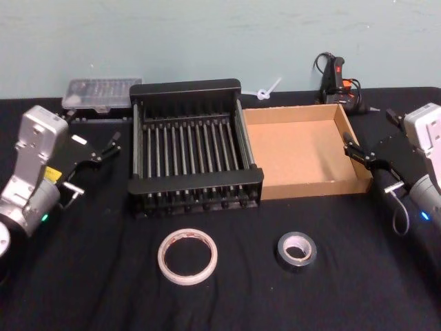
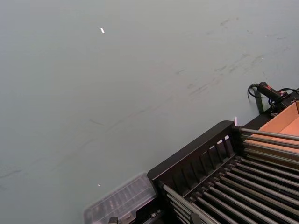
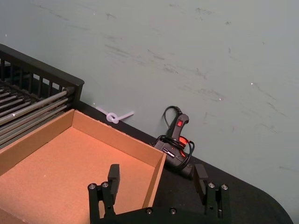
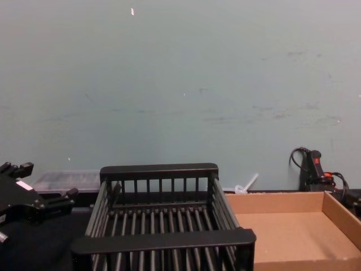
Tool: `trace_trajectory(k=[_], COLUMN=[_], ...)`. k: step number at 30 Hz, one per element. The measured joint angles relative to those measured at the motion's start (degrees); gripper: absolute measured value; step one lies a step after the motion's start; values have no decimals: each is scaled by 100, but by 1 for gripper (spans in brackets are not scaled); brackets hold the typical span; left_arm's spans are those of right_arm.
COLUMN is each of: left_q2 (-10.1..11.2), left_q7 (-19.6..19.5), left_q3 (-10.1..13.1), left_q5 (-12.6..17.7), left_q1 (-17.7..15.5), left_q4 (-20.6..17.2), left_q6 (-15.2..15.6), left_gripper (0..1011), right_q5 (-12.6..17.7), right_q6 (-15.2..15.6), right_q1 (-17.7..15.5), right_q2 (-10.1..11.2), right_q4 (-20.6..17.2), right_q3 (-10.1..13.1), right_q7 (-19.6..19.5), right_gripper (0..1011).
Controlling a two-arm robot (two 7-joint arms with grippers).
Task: Pick up the white tape and place it into the black box , Pick up the silver tape and place it into the brown box.
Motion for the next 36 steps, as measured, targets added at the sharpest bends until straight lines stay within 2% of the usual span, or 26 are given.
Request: trace_trajectory(k=[36], left_q2=[0], left_q7=[0], left_q3=[0], left_q5=[0], left_q1=[0], left_q4=[0], left_q6=[0], left_gripper=[1001], right_q5=[-2], right_q6=[0], right_q1=[0], right_q2=[-2], right_q4=[0], right_q3=[4], right_q7=[3], right_gripper=[1002])
